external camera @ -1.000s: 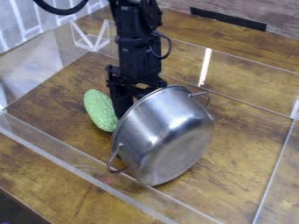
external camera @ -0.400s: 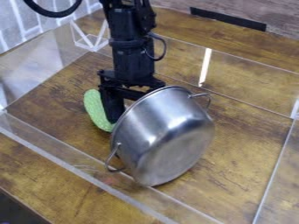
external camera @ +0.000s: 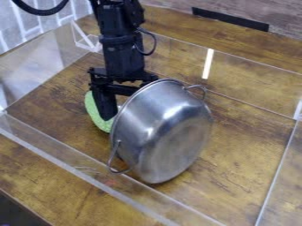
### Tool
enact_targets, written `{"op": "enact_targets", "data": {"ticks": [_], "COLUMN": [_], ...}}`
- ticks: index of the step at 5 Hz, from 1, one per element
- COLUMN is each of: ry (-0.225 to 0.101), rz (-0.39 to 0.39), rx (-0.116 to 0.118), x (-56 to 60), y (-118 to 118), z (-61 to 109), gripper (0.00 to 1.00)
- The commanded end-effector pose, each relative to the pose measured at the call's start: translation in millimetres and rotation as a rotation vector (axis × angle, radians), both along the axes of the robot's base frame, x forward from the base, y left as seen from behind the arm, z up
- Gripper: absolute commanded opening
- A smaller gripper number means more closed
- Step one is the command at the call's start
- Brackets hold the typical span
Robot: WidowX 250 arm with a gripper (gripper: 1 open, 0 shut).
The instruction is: Put the green object in the silver pot
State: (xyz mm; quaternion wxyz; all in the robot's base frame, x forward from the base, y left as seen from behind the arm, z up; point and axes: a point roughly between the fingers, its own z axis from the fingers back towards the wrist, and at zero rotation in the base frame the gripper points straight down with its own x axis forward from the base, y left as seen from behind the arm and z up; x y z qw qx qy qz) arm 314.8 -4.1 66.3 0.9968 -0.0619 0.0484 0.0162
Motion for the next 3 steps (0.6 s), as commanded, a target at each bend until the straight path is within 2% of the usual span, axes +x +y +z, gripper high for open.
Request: {"op": "enact_targets", "data": {"ticks": [1, 3], "ry": [0.018, 0.028], "rz": [0.1, 0.123], "rx": [0.008, -0.007], "x": [-7.8, -11.2], "y": [8, 9], "z": [-8.0, -20.2], "gripper": [1.0, 1.0]}}
